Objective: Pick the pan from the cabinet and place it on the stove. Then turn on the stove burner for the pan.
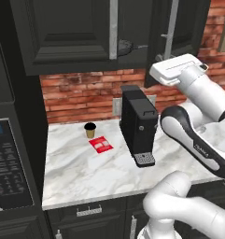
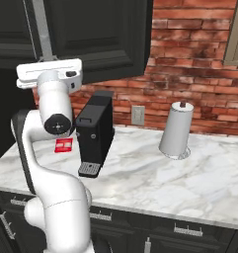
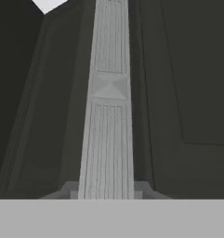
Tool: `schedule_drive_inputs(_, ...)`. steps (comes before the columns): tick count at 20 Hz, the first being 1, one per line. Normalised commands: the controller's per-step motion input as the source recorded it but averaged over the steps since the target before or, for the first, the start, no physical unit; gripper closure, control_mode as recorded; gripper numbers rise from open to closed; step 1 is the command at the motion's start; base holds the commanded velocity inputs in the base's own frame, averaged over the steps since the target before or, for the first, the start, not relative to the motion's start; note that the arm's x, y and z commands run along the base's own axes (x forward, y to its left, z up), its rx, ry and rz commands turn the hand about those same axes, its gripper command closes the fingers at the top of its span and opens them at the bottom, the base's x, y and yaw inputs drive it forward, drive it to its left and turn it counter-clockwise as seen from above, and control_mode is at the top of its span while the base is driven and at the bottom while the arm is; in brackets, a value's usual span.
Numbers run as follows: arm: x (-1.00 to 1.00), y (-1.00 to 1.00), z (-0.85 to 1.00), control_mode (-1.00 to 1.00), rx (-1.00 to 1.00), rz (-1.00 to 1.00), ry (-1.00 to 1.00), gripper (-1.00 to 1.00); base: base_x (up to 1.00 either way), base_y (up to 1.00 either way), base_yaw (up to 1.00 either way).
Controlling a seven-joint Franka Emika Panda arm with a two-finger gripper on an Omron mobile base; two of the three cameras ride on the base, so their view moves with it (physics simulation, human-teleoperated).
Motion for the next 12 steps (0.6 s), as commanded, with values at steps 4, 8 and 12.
schedule_drive_inputs(4, -0.52, 0.06, 0.03, -1.00, -0.03, 0.00, -0.10, -1.00, 0.00, 0.00, 0.00)
schedule_drive_inputs(8, -0.78, 0.00, 0.33, -1.00, -0.05, 0.00, -0.16, -1.00, 0.00, 0.00, 0.00)
schedule_drive_inputs(12, -0.25, 0.00, 0.27, -1.00, -0.09, 0.00, -0.02, -1.00, 0.00, 0.00, 0.00)
